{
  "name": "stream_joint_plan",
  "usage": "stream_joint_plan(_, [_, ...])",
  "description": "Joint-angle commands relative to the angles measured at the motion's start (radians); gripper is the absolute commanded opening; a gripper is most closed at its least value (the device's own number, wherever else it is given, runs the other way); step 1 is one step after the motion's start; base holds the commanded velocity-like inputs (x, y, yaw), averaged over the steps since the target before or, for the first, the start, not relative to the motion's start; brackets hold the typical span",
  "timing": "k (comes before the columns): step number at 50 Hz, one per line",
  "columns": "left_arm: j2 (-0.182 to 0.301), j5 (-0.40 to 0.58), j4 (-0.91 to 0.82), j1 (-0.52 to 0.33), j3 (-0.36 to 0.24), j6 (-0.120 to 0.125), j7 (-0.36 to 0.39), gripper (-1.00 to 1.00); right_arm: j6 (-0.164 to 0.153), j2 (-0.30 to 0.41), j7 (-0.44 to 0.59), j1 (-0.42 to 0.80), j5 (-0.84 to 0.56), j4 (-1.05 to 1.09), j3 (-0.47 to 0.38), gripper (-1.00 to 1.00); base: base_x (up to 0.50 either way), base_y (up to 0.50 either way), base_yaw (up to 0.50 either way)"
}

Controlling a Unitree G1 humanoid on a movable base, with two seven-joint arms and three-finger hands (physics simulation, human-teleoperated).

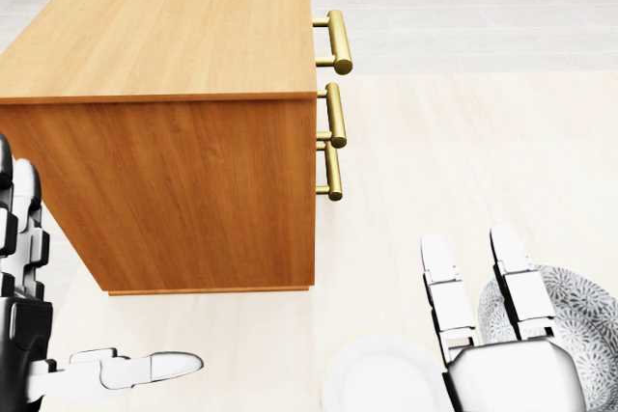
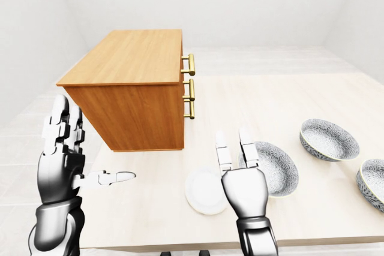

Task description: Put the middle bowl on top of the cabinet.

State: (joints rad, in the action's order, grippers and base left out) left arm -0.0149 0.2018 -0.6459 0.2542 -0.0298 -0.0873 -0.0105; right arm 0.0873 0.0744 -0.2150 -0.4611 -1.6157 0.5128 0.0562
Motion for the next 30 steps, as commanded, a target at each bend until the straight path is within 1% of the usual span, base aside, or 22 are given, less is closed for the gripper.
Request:
stream_joint_plan(1, [0.000,0.007,0.002,-0.002,0.005,0.000,-0.002,1.00,0.000,0.037,-0.047,-0.028,0.010,-0.023,-0.020,1.00,0.00,0.00,0.00])
stream_joint_plan(5, [0.001,0.004,0.004,-0.001,0.004,0.000,-0.003,1.00,0.000,0.030,-0.069,-0.026,-0.041,-0.057,-0.029,1.00,0.00,0.00,0.00])
stream_joint_plan(7, [0.001,0.005,0.002,-0.001,0.005,0.000,-0.002,1.00,0.000,0.030,-0.069,-0.033,-0.051,-0.049,-0.030,1.00,0.00,0.00,0.00])
stream_joint_plan(10, [0.002,0.003,0.004,-0.003,0.004,0.000,-0.002,1.00,0.000,0.028,-0.074,-0.045,-0.114,-0.037,-0.033,1.00,0.00,0.00,0.00])
stream_joint_plan(11, [0.002,0.004,0.002,-0.002,0.005,0.000,-0.001,1.00,0.000,0.029,-0.070,-0.054,-0.105,-0.023,-0.031,1.00,0.00,0.00,0.00])
stream_joint_plan(12, [0.002,0.004,0.003,-0.001,0.005,0.000,-0.001,1.00,0.000,0.027,-0.073,-0.055,-0.141,-0.024,-0.034,1.00,0.00,0.00,0.00])
stream_joint_plan(14, [0.003,0.002,0.006,-0.003,0.004,0.000,-0.001,1.00,0.000,0.030,-0.075,-0.056,-0.140,-0.021,-0.036,1.00,0.00,0.00,0.00])
stream_joint_plan(15, [0.003,0.002,0.008,-0.004,0.004,0.000,-0.001,1.00,0.000,0.029,-0.082,-0.059,-0.162,-0.021,-0.038,1.00,0.00,0.00,0.00])
stream_joint_plan(20, [0.003,0.004,0.009,-0.001,0.006,0.000,0.000,1.00,-0.021,0.029,-0.082,-0.065,-0.210,-0.018,-0.041,1.00,0.00,0.00,0.00])
stream_joint_plan(24, [0.003,0.003,0.010,-0.003,0.006,0.000,0.001,1.00,-0.011,0.034,-0.068,-0.060,-0.188,0.000,-0.057,1.00,0.00,0.00,0.00])
stream_joint_plan(27, [0.003,0.005,0.005,-0.002,0.007,0.000,0.002,1.00,-0.001,0.036,-0.082,-0.061,-0.172,0.007,-0.067,1.00,0.00,0.00,0.00])
stream_joint_plan(30, [0.003,0.005,0.005,0.000,0.008,0.000,0.002,1.00,0.000,0.034,-0.079,-0.066,-0.149,0.016,-0.085,1.00,0.00,0.00,0.00])
